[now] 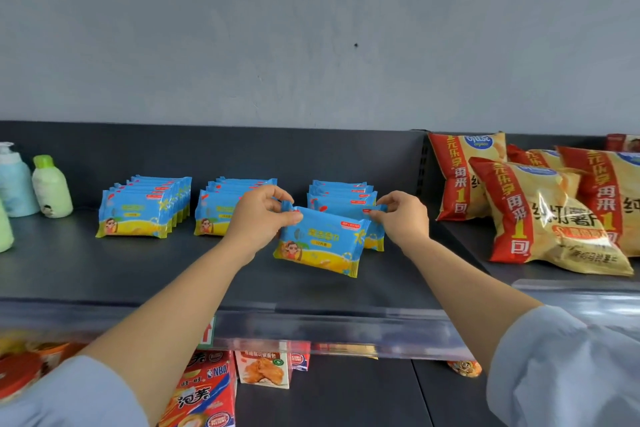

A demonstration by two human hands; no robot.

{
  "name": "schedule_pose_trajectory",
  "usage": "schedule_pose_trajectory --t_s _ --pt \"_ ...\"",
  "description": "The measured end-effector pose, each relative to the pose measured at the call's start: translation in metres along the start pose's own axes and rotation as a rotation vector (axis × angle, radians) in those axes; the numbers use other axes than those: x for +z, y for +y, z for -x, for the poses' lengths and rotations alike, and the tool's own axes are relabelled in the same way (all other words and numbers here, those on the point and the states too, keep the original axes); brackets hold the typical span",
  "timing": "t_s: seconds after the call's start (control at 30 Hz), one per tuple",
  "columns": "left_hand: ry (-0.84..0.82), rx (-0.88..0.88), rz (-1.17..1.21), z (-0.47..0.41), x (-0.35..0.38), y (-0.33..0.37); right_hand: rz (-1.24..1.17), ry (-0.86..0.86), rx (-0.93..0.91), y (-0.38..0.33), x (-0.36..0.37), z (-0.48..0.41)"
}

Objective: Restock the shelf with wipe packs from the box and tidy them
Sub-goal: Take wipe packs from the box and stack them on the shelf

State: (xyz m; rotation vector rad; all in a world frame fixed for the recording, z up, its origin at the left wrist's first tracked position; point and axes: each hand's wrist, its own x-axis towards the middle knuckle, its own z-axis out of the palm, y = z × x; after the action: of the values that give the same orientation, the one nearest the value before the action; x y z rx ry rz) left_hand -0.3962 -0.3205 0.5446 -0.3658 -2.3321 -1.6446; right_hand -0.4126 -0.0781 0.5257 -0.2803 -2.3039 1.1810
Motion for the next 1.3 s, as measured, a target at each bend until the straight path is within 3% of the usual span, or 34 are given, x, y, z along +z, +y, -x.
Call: schedule_pose_trajectory --t_s 0.53,0.97,1.3 --pt "-0.03 -0.043 -0.05 -0.042 0.027 -0.02 -0.026 0.02 0.017 0.005 0.007 -0.013" --pt "0.038 0.085 -0.336 -0.058 0.052 -0.031 -0.007 -0.031 0.035 0.009 0.005 -0.012" --pt "-0.142 0.075 -0.355 -0.061 0.048 -0.033 0.007 -0.014 0.048 0.009 0.006 -0.014"
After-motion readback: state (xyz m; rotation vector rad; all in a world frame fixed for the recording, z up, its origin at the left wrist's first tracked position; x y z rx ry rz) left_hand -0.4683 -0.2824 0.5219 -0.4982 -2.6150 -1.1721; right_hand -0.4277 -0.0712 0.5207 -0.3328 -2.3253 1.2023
